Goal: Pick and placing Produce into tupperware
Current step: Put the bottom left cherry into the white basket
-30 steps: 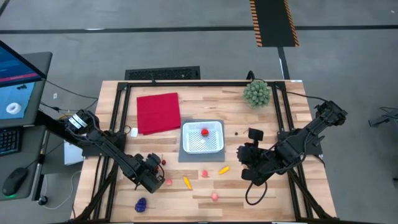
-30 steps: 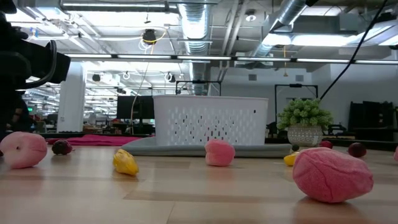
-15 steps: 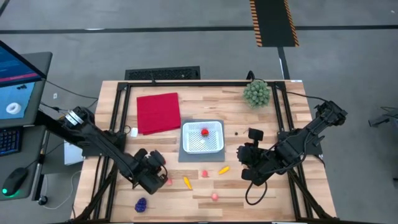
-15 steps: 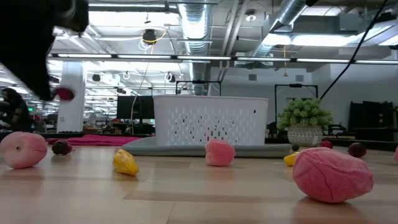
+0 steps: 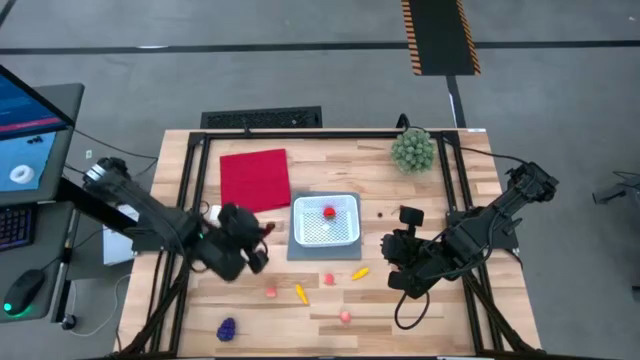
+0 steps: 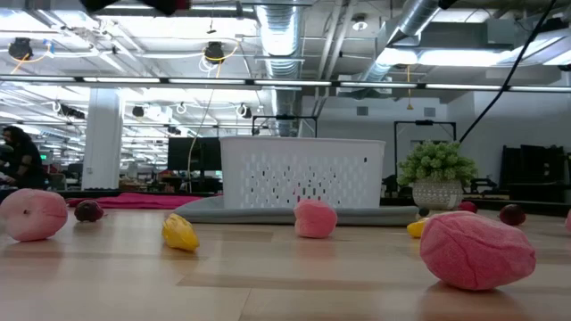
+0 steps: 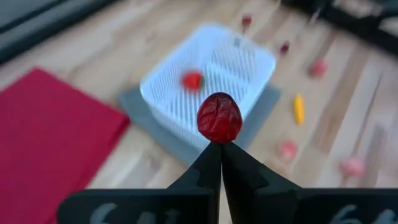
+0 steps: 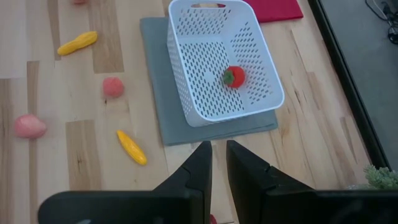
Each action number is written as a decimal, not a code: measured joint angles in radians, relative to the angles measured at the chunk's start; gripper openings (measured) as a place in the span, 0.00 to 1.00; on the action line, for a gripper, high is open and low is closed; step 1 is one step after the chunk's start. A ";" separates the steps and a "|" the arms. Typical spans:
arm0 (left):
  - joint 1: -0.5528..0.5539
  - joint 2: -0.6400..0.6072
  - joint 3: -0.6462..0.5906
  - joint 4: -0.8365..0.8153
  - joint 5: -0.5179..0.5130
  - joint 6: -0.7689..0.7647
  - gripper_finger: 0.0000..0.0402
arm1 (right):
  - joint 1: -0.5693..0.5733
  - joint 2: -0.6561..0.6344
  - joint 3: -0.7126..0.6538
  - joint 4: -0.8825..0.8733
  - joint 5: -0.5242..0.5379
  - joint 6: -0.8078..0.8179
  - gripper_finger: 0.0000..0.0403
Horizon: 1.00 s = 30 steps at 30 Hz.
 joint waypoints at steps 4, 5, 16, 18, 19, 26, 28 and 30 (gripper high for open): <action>0.077 -0.070 0.001 0.118 0.023 0.143 0.00 | 0.000 0.000 0.000 0.000 0.000 0.000 0.17; 0.098 -0.082 0.001 0.148 0.039 0.175 0.00 | 0.000 0.000 0.000 0.000 0.000 0.000 0.17; 0.305 -0.111 0.001 0.476 0.328 0.495 0.00 | 0.000 0.000 0.000 0.000 0.000 0.000 0.17; 0.336 -0.108 0.001 0.522 0.397 0.529 0.00 | 0.000 0.000 0.000 0.000 0.000 0.000 0.17; 0.353 -0.108 0.001 0.536 0.433 0.539 0.00 | 0.000 0.000 0.000 0.000 0.000 0.000 0.17; 0.448 -0.108 -0.029 0.597 0.539 0.612 0.00 | 0.000 0.000 0.000 0.002 0.000 0.008 0.17; 0.478 -0.108 -0.063 0.630 0.585 0.613 0.00 | 0.000 0.000 0.000 0.002 0.000 0.008 0.17; 0.512 -0.108 -0.105 0.659 0.632 0.613 0.00 | 0.000 0.000 0.000 0.002 0.000 0.009 0.17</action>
